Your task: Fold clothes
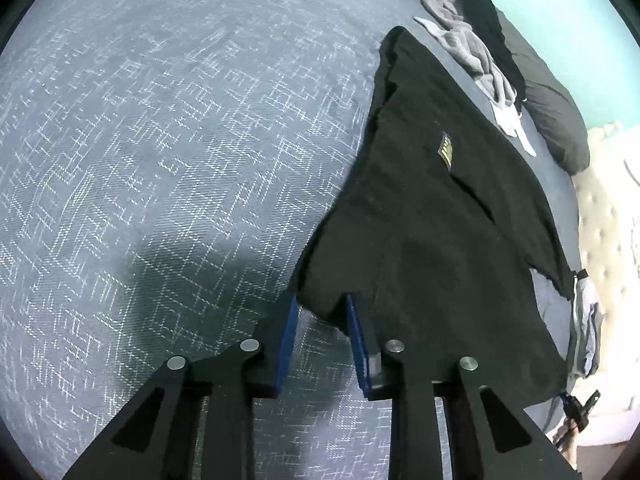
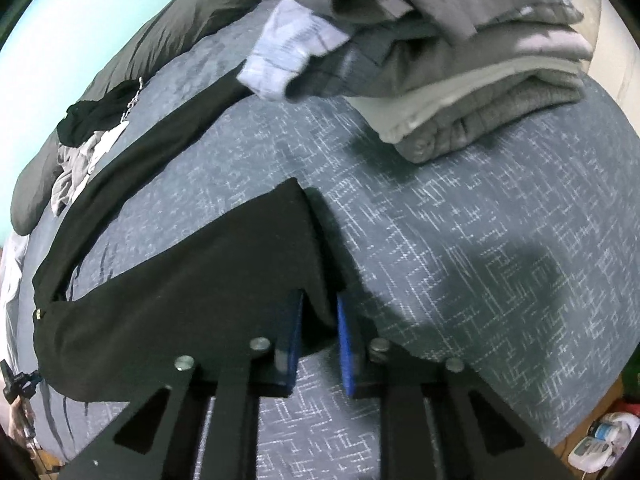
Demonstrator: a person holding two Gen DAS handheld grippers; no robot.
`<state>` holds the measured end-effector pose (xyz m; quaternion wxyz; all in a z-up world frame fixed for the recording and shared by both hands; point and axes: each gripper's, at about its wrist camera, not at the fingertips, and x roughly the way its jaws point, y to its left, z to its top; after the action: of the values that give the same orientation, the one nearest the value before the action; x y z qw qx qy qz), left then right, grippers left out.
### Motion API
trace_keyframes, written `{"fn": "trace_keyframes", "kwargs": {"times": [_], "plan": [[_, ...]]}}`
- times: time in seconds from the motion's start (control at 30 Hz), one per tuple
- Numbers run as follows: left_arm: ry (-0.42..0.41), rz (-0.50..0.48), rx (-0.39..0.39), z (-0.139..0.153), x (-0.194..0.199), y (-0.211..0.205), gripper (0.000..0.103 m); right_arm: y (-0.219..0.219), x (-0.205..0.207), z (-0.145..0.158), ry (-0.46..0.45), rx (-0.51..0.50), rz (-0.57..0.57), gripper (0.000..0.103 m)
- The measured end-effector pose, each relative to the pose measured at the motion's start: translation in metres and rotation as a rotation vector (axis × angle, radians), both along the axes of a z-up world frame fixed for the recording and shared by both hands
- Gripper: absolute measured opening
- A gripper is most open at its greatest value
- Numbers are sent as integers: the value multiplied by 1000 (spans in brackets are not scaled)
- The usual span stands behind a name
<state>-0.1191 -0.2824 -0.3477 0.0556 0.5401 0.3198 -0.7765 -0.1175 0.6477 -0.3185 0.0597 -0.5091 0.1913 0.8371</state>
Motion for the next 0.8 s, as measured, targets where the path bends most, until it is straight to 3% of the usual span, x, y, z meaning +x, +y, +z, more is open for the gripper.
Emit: {"fn": "trace_keyframes", "kwargs": {"times": [0.27, 0.53, 0.63, 0.7, 0.8], "plan": [[20, -14, 12, 8, 7, -4, 11, -9, -8, 16, 50, 11, 46, 7], [8, -13, 0, 6, 2, -2, 12, -21, -18, 30, 86, 51, 105, 7], [-7, -6, -3, 4, 1, -3, 20, -22, -20, 32, 88, 58, 110, 7], [-13, 5, -12, 3, 1, -4, 32, -20, -20, 33, 88, 60, 109, 7], [-8, 17, 1, 0, -1, -5, 37, -21, -20, 33, 86, 65, 111, 7]]}}
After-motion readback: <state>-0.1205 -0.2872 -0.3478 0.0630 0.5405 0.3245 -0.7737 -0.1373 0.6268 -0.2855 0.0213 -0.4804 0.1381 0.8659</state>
